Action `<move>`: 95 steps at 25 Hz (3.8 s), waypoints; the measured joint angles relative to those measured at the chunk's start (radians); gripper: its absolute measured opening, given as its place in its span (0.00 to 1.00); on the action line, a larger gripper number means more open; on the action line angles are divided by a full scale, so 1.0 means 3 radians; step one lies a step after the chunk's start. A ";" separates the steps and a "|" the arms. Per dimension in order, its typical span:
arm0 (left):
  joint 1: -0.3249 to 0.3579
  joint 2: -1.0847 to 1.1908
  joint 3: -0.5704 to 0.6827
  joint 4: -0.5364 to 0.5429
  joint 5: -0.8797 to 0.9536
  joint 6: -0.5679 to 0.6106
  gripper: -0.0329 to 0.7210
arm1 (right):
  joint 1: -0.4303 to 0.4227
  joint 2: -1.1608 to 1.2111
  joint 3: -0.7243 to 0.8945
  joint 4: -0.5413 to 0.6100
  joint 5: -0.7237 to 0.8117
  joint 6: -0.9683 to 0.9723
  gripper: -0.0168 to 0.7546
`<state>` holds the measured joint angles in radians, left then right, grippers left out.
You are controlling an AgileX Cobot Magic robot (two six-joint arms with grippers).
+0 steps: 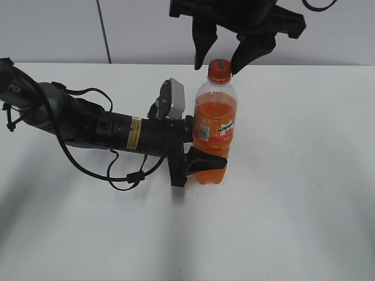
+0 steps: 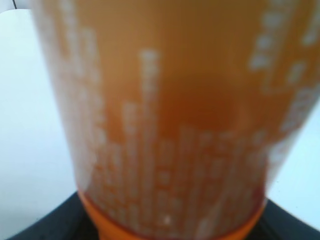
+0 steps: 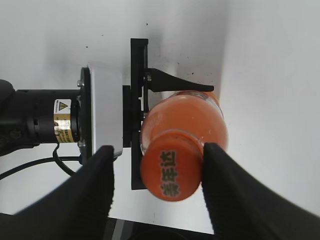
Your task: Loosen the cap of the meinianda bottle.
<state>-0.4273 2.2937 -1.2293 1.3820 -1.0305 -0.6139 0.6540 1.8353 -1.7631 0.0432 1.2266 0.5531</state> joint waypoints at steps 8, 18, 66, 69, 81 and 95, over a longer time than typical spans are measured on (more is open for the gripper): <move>0.0000 0.0000 0.0000 0.0000 0.0000 -0.0002 0.57 | 0.0000 0.0038 0.0000 0.0015 0.0000 -0.0005 0.55; 0.0000 0.0000 0.0000 0.0000 -0.0004 -0.0004 0.57 | 0.0000 0.0038 0.0000 0.0005 0.0014 -0.0112 0.38; 0.0000 0.0000 0.0000 -0.0003 -0.0005 0.0002 0.57 | 0.0000 0.0038 -0.0003 0.0090 -0.0010 -0.6322 0.37; 0.0000 0.0000 0.0000 0.0004 -0.0014 0.0004 0.57 | 0.0000 0.0038 -0.0003 0.0130 -0.0010 -0.6328 0.37; 0.0003 0.0000 0.0000 0.0020 -0.0029 0.0026 0.57 | 0.0000 0.0038 -0.0003 0.0206 -0.0014 -0.6335 0.37; 0.0003 0.0000 0.0000 0.0023 -0.0029 0.0026 0.57 | 0.0000 0.0038 -0.0003 0.0209 -0.0014 -0.6264 0.37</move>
<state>-0.4264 2.2937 -1.2293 1.3890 -1.0392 -0.6062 0.6540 1.8465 -1.7641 0.1058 1.2226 -1.3262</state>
